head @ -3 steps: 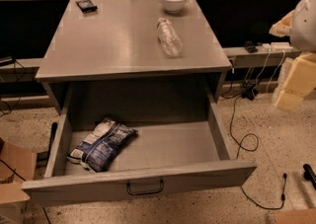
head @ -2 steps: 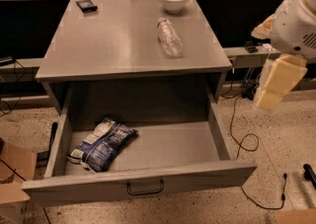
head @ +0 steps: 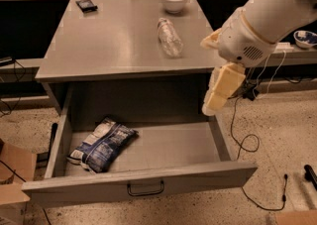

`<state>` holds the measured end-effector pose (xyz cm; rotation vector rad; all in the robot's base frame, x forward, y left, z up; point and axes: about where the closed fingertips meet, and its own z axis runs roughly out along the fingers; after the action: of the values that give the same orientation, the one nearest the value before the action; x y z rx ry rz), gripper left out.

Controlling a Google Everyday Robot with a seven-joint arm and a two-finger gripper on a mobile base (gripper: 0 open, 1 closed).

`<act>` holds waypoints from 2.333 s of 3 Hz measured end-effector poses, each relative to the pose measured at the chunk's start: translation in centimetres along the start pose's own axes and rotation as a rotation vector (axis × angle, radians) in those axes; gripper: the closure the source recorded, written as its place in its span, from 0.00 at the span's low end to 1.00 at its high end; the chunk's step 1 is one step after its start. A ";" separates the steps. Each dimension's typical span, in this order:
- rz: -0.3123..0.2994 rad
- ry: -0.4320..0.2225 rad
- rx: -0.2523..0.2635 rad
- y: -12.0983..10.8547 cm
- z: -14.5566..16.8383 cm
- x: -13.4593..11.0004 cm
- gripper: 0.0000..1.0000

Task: Pick blue chip bag from top drawer and place on counter

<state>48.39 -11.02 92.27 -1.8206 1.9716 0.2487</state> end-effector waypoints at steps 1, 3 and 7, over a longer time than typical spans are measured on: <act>-0.056 -0.163 -0.061 -0.4 4.5 -2.8 0.00; -0.039 -0.185 -0.130 0.1 8.8 -3.3 0.00; -0.064 -0.410 -0.363 5.6 30.5 -10.9 0.00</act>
Offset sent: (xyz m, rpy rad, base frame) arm 0.0128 0.0395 -0.0249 0.1360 0.0125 0.0936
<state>49.29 12.23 69.11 -1.8532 1.6530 0.9321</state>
